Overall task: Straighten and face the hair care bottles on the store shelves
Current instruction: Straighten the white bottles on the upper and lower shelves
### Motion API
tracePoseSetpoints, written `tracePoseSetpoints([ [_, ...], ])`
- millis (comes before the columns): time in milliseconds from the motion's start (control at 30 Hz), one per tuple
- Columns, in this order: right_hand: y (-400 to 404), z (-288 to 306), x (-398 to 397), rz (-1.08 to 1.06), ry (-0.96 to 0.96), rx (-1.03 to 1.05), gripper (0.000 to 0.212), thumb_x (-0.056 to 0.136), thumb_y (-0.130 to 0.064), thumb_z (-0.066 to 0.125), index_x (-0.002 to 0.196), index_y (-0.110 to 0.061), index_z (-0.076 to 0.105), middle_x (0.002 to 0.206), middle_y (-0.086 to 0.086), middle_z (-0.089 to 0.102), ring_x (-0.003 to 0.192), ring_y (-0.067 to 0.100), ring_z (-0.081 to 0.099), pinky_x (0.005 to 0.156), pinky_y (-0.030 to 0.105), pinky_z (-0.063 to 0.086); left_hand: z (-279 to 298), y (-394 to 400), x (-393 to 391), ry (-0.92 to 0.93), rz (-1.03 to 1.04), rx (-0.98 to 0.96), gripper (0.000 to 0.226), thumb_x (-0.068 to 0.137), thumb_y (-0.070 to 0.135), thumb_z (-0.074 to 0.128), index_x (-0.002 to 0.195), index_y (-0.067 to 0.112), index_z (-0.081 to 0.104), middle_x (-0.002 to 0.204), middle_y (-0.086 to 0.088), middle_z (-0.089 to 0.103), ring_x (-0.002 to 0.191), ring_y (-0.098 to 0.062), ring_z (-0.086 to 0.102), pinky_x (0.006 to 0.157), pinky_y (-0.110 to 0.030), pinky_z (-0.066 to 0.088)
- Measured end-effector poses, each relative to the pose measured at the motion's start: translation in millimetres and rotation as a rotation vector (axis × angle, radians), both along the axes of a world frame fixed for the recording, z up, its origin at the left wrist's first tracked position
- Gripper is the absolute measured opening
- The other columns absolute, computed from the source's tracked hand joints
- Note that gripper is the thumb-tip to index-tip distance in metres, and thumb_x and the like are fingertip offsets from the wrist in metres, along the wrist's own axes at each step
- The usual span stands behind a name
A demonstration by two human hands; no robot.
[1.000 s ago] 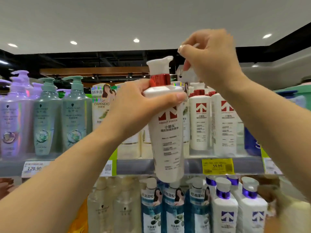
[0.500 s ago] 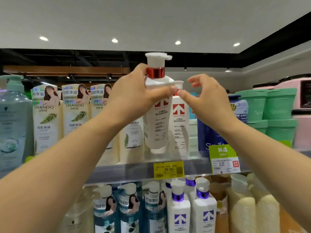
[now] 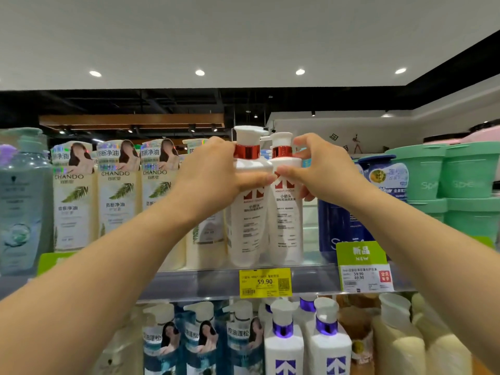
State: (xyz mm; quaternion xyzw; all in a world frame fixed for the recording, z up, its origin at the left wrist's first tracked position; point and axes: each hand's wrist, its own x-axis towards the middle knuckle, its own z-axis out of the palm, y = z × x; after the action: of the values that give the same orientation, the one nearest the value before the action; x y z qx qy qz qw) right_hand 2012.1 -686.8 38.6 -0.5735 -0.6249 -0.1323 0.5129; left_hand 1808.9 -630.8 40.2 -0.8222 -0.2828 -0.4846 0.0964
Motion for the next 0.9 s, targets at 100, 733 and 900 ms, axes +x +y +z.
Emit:
tracePoseSetpoints([
  [100, -1, 3, 3, 0.075, 0.045, -0.043, 0.062, 0.090, -0.028, 0.076, 0.142, -0.021, 0.044, 0.105, -0.009, 0.056, 0.047, 0.005, 0.068, 0.040, 0.016, 0.050, 1, 2, 5, -0.023, -0.007, -0.004, 0.061, 0.060, 0.080, 0.062, 0.093, 0.028, 0.065, 0.080, 0.011, 0.066, 0.070, -0.009, 0.066, 0.056, -0.036, 0.059],
  [733, 3, -4, 6, 0.198, 0.153, -0.103, 0.061, 0.098, -0.018, 0.063, 0.152, -0.023, 0.035, 0.116, -0.005, 0.054, 0.057, 0.012, 0.074, 0.046, 0.022, 0.056, 14, 37, 14, -0.021, -0.092, -0.245, 0.066, 0.069, 0.072, 0.066, 0.118, 0.043, 0.033, 0.085, 0.012, 0.062, 0.063, 0.015, 0.061, 0.037, -0.017, 0.048],
  [900, -1, -10, 0, 0.214, 0.135, -0.081, 0.063, 0.098, -0.019, 0.064, 0.153, -0.026, 0.034, 0.109, -0.005, 0.058, 0.062, 0.013, 0.075, 0.051, 0.025, 0.059, 7, 25, 18, -0.009, 0.049, -0.159, 0.093, 0.076, 0.069, 0.061, 0.149, 0.024, 0.025, 0.088, 0.009, 0.061, 0.050, -0.001, 0.065, 0.036, -0.020, 0.049],
])
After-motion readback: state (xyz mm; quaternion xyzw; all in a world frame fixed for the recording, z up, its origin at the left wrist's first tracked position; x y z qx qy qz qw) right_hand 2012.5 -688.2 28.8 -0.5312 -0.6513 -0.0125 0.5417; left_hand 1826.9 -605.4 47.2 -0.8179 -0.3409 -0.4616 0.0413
